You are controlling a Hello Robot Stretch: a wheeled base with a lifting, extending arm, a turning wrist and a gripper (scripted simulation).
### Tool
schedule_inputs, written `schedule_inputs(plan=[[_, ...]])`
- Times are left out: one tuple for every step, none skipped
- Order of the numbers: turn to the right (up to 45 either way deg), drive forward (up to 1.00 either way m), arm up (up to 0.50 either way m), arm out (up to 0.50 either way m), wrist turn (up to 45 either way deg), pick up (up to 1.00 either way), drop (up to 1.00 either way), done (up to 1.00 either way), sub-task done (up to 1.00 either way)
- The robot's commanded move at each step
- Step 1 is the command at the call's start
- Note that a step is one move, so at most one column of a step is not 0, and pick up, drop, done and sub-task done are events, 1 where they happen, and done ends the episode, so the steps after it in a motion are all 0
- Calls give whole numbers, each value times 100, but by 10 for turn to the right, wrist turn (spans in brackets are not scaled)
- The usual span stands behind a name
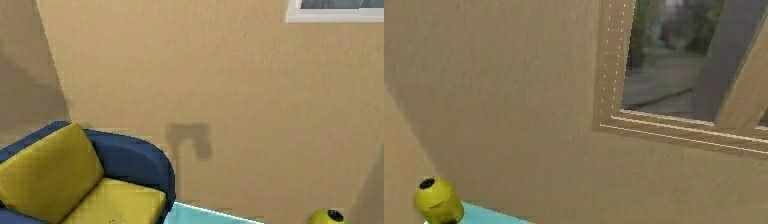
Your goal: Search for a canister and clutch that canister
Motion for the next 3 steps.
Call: schedule_inputs(plan=[[330,0,0,0,0,0,0,0,0],[0,60,0,0,0,0,0,0,0],[-450,0,0,0,0,0,0,0,0]])
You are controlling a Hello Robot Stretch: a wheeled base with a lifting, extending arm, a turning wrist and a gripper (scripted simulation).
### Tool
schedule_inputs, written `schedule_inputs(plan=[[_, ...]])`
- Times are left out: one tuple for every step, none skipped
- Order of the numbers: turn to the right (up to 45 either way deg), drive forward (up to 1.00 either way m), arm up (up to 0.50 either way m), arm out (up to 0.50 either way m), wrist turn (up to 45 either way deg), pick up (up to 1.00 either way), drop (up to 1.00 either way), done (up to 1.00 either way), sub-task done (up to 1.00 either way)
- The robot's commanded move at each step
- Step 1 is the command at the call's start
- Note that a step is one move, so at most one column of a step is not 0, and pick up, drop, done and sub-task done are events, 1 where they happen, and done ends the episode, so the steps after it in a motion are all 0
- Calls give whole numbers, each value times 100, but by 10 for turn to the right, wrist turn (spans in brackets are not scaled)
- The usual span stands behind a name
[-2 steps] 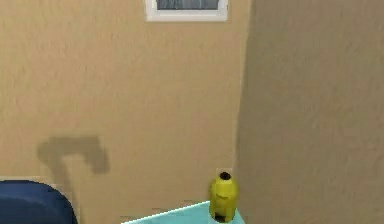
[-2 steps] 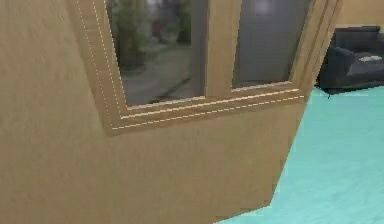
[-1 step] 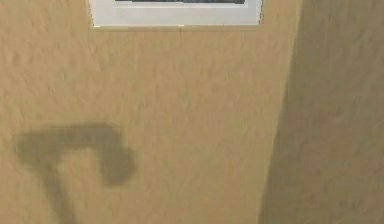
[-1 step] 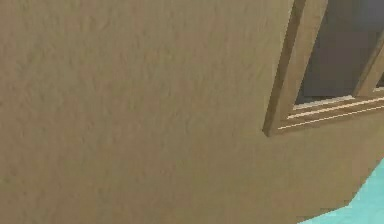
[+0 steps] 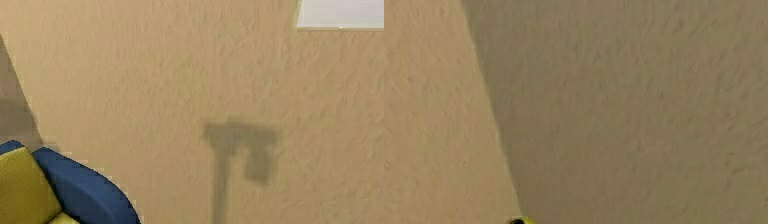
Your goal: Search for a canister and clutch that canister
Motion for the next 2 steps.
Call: schedule_inputs(plan=[[-180,0,0,0,0,0,0,0,0],[0,0,8,0,0,0,0,0,0]])
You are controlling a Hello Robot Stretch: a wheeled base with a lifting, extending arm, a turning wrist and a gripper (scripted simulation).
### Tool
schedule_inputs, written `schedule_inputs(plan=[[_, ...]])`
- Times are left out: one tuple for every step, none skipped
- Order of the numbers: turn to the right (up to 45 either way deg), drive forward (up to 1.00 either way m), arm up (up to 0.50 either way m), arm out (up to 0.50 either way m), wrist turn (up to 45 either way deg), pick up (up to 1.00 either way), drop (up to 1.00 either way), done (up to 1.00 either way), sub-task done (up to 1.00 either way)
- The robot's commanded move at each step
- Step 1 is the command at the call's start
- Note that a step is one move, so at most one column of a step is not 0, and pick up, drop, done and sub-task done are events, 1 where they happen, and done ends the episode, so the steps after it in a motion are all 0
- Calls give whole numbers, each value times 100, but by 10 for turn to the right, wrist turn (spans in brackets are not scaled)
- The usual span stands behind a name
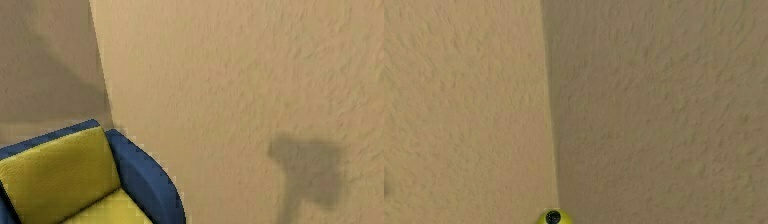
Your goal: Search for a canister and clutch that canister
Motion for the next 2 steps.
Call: schedule_inputs(plan=[[0,0,0,22,0,0,0,0,0],[0,0,0,0,450,0,0,0,0]])
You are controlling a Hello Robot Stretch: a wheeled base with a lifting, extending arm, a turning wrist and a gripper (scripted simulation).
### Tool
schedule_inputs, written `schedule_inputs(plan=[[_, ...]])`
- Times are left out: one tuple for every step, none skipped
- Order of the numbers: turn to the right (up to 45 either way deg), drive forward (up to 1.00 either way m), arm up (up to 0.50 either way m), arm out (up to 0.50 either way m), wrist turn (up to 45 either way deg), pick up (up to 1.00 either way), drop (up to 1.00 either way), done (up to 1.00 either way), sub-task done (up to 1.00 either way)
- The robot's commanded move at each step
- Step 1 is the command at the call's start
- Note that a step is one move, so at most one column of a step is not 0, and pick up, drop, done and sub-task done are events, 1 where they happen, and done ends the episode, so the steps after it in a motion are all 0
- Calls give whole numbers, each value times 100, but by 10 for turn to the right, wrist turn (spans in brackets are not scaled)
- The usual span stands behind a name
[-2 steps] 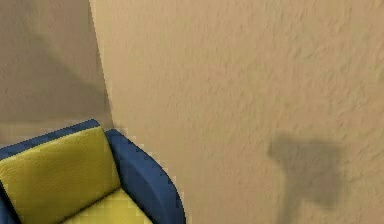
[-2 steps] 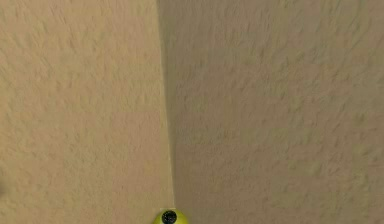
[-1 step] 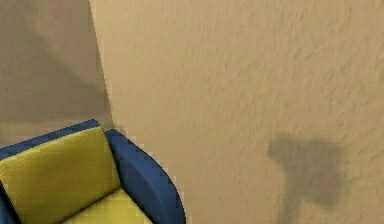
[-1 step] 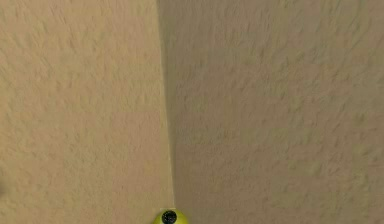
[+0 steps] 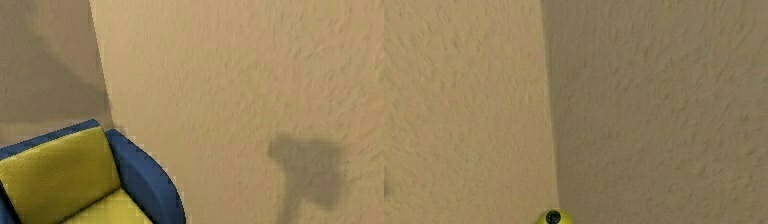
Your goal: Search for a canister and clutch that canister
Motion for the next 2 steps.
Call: schedule_inputs(plan=[[0,0,0,0,450,0,0,0,0],[0,0,0,0,450,0,0,0,0]])
